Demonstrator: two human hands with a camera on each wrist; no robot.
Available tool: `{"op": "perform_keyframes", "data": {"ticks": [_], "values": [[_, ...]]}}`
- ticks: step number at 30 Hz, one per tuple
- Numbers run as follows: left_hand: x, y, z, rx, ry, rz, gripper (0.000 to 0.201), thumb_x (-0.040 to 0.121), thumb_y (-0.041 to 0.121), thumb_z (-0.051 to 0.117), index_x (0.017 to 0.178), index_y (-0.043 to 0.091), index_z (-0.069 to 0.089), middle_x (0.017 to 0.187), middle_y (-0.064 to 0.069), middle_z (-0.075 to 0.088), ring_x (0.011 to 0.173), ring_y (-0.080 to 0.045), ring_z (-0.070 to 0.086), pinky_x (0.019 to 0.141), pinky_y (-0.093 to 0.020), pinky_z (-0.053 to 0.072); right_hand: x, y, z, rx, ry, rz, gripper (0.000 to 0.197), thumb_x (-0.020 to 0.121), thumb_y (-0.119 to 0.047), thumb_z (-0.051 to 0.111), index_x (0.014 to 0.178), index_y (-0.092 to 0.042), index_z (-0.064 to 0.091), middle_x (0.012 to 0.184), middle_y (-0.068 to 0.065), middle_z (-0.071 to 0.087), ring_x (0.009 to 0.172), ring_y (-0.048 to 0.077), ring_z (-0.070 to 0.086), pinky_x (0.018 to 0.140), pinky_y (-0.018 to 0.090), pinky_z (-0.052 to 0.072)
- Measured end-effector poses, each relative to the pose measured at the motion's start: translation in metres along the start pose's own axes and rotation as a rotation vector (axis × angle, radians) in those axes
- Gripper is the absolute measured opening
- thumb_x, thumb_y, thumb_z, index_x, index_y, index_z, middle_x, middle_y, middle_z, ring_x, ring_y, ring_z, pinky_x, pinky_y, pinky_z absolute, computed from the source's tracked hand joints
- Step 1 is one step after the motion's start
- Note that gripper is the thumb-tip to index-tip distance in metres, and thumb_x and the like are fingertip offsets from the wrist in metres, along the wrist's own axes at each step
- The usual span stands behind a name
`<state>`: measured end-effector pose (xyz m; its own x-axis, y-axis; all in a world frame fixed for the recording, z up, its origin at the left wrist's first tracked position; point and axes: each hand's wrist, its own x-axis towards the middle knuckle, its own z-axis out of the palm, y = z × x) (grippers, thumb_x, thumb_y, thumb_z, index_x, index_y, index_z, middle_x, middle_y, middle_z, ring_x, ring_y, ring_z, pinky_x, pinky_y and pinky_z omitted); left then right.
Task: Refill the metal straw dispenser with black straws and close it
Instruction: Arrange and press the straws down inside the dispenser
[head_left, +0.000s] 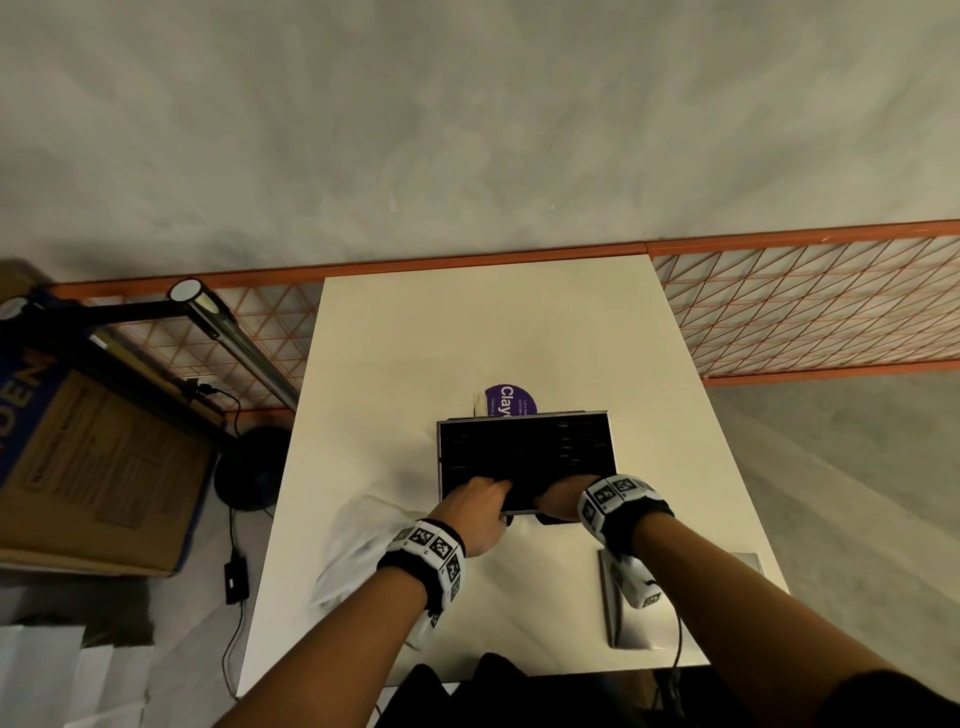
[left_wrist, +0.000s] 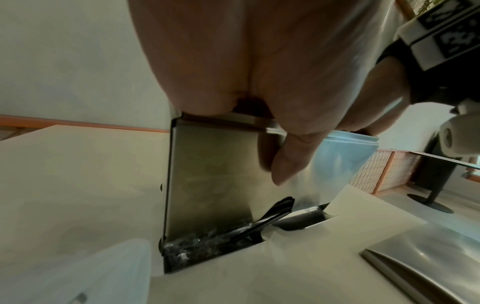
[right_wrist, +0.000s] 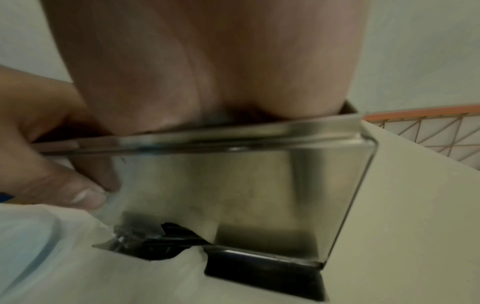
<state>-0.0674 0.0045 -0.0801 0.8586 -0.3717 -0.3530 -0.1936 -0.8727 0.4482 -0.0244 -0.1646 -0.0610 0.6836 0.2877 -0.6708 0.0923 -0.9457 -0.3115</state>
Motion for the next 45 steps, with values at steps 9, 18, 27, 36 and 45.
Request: {"op": "perform_keyframes", "data": {"ticks": [9, 18, 27, 36, 45], "values": [[0.002, -0.009, -0.012, -0.128, 0.124, 0.159, 0.023, 0.089, 0.022, 0.067, 0.112, 0.02, 0.071, 0.106, 0.003, 0.067, 0.098, -0.016, 0.064, 0.089, -0.034, 0.055, 0.031, 0.026, -0.012, -0.138, -0.18, 0.013, 0.016, 0.077, -0.042, 0.063, 0.092, -0.039, 0.058, 0.086, -0.006, 0.067, 0.069, 0.02, 0.062, 0.072, 0.039, 0.056], [0.028, -0.015, -0.037, -0.03, 0.575, 0.293, 0.041, 0.092, 0.03, 0.062, 0.13, 0.015, 0.057, 0.131, 0.0, 0.051, 0.124, -0.02, 0.048, 0.11, -0.032, 0.038, 0.008, 0.018, -0.042, -0.035, 0.032, -0.009, 0.084, 0.071, -0.071, 0.055, 0.143, -0.061, 0.012, 0.136, -0.01, 0.055, 0.107, 0.022, 0.058, 0.093, 0.037, 0.049], [0.043, -0.023, -0.021, 0.133, 0.391, 0.289, 0.053, 0.101, 0.011, 0.049, 0.154, 0.014, 0.044, 0.156, -0.004, 0.043, 0.143, -0.024, 0.042, 0.125, -0.045, 0.027, 0.028, 0.005, -0.034, -0.176, -0.085, 0.0, 0.049, 0.106, -0.022, 0.032, 0.151, -0.002, 0.026, 0.154, 0.017, 0.033, 0.142, 0.028, 0.03, 0.116, 0.033, 0.017], [0.045, -0.026, -0.022, 0.035, 0.347, 0.274, 0.055, 0.1, 0.001, 0.048, 0.154, 0.011, 0.043, 0.155, -0.008, 0.042, 0.138, -0.028, 0.044, 0.117, -0.04, 0.041, 0.031, -0.001, -0.05, -0.215, -0.173, -0.04, 0.054, 0.097, -0.045, 0.052, 0.131, -0.003, 0.057, 0.136, 0.018, 0.056, 0.128, 0.036, 0.05, 0.105, 0.042, 0.039], [0.046, -0.027, -0.021, 0.035, 0.339, 0.264, 0.06, 0.097, -0.002, 0.049, 0.155, 0.011, 0.042, 0.156, -0.008, 0.041, 0.14, -0.028, 0.042, 0.119, -0.038, 0.038, 0.026, -0.017, -0.062, -0.552, -0.175, -0.068, 0.044, 0.097, -0.034, 0.049, 0.13, -0.006, 0.055, 0.126, 0.013, 0.061, 0.117, 0.03, 0.055, 0.099, 0.035, 0.037]]}}
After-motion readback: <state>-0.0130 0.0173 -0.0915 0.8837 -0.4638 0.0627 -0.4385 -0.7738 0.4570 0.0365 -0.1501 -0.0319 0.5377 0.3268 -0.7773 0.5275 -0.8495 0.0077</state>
